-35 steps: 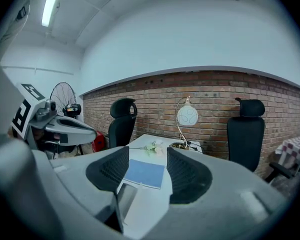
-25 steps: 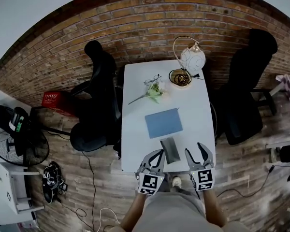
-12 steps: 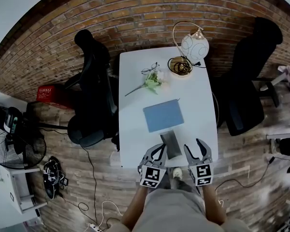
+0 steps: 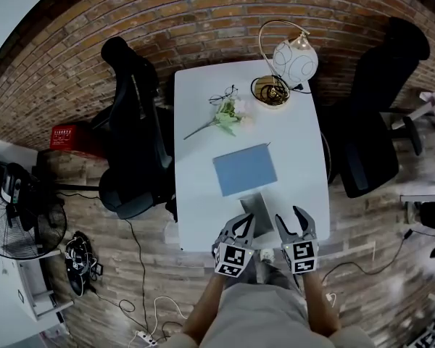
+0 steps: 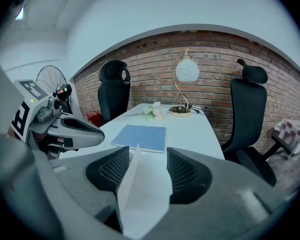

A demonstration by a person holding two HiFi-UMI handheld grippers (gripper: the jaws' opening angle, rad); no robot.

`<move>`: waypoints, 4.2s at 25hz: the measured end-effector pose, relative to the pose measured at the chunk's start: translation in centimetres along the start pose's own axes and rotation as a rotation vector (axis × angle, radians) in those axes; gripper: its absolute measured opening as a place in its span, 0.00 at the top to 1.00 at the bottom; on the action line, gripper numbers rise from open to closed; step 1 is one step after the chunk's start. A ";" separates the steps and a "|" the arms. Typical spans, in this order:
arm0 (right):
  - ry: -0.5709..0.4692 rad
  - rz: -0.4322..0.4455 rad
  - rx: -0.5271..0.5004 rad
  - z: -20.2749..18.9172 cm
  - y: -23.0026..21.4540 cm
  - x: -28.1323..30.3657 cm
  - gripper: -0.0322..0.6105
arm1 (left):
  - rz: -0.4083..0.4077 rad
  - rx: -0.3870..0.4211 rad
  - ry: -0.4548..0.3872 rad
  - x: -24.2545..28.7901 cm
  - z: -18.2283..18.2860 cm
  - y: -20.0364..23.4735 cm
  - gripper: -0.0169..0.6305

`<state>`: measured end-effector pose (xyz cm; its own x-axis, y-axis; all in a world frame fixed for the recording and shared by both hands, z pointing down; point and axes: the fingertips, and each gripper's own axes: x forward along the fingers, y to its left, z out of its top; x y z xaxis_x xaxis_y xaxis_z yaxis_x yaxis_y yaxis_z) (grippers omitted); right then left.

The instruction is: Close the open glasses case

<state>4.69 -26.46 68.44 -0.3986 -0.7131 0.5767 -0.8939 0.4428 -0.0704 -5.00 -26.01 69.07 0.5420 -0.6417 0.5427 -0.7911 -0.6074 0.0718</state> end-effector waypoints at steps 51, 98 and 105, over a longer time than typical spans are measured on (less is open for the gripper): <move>0.144 0.069 -0.024 -6.3 2.4 4.7 0.58 | -0.099 -0.046 0.151 4.1 -6.7 -3.0 0.97; 0.178 0.159 -0.178 -6.1 8.1 6.3 0.58 | 0.000 -0.117 0.258 1.3 -11.9 0.7 0.97; 0.133 0.157 -0.184 -4.7 8.0 5.4 0.58 | 0.020 -0.101 0.229 0.7 -10.6 0.7 0.97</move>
<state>-3.62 -24.21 74.77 -0.4881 -0.5554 0.6733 -0.7662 0.6421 -0.0257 -8.23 -21.91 78.37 0.4564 -0.5238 0.7192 -0.8319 -0.5380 0.1361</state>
